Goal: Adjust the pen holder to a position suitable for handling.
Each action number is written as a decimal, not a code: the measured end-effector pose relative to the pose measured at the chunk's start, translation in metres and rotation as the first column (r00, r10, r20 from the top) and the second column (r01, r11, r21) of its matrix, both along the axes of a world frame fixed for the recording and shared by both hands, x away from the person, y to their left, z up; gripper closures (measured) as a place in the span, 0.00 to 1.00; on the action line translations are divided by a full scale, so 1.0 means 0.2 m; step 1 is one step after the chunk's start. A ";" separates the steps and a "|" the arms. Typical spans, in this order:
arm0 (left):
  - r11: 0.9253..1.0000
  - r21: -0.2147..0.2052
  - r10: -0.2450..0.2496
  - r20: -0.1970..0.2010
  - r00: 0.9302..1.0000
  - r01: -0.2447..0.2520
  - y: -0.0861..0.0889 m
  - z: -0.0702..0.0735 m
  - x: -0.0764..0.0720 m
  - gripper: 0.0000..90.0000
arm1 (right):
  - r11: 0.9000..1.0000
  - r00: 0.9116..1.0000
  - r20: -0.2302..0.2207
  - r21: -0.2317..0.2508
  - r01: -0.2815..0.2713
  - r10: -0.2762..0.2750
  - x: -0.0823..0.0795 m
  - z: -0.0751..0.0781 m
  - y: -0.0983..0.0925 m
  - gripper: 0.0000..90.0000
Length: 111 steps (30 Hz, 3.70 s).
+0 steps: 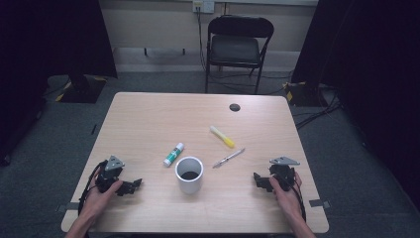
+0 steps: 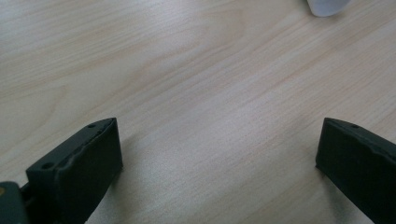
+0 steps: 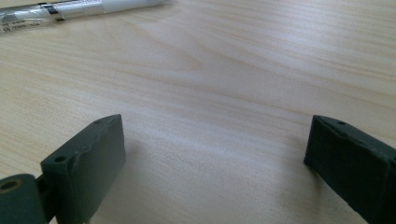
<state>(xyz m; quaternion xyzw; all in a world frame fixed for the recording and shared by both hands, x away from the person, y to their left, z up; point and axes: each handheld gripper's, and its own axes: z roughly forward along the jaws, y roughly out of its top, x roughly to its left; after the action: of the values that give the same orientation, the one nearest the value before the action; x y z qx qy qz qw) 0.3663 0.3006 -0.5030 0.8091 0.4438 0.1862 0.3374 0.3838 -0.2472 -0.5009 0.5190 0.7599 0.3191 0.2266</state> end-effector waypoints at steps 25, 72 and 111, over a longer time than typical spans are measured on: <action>0.996 -0.071 -0.046 0.011 0.999 0.046 0.01 0.13 -0.06 0.23 | 1.000 1.000 0.000 0.000 -0.001 0.001 0.00 0.00 0.00 0.04; 0.904 -0.234 -0.350 0.077 0.933 0.358 -0.67 0.38 0.17 0.80 | 1.000 1.000 0.000 0.000 -0.019 0.019 0.00 0.00 0.00 0.04; 0.880 -0.247 -0.401 0.070 0.913 0.405 -0.80 0.36 0.16 0.91 | 1.000 1.000 0.000 -0.002 -0.029 0.029 0.01 0.00 0.01 0.04</action>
<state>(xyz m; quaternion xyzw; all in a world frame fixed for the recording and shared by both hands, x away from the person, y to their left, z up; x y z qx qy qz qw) 0.3985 0.1401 -0.4312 0.8315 0.2832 0.0598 0.4741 0.3851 -0.2460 -0.5009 0.5076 0.7676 0.3219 0.2225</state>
